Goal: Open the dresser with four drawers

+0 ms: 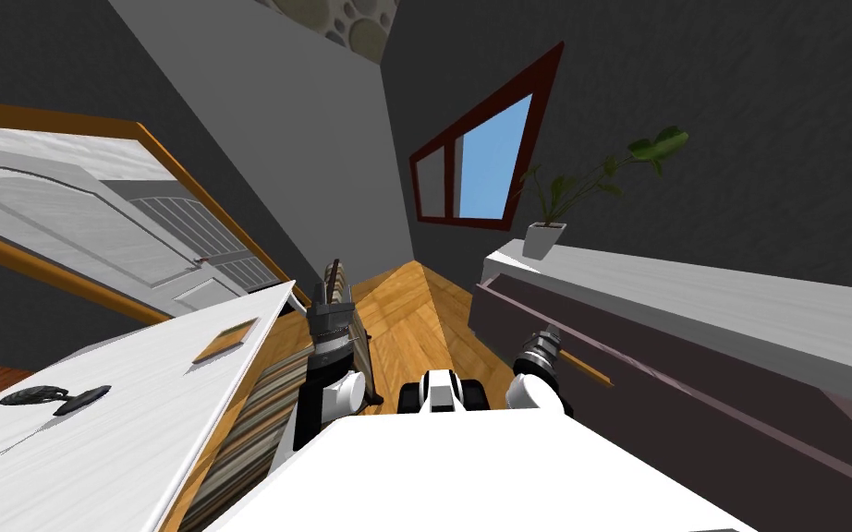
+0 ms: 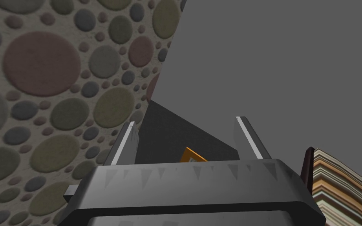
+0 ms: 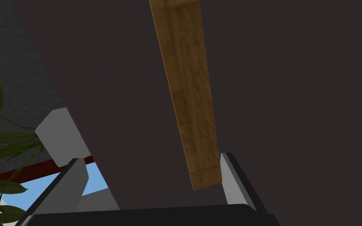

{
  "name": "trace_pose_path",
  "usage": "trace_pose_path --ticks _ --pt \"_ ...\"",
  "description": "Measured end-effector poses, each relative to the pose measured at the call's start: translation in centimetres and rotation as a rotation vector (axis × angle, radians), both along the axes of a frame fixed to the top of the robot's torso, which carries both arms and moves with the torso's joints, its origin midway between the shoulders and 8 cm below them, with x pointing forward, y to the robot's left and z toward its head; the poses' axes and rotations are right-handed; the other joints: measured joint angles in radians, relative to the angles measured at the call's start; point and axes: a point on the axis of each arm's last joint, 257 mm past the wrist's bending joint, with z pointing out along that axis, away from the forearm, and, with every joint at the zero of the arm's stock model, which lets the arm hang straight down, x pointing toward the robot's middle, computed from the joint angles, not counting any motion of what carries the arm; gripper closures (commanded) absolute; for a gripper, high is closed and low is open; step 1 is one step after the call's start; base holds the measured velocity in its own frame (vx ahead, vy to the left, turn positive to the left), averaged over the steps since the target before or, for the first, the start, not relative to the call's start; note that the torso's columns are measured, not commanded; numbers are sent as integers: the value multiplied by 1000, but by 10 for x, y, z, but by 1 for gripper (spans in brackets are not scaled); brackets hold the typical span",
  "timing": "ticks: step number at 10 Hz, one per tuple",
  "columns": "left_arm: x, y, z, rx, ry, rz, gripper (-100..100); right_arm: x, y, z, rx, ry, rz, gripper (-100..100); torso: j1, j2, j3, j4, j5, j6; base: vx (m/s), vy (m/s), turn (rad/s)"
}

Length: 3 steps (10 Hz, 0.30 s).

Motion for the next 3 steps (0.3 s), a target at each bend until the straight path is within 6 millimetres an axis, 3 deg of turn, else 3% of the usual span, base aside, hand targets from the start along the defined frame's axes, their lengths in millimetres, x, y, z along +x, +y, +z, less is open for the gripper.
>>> trace_pose_path --ticks 3 --pt "0 0 0 0 0 0 0 -2 0 -4 5 8 -2 0 -3 -3 0 -2 -3 0 0 0 0"
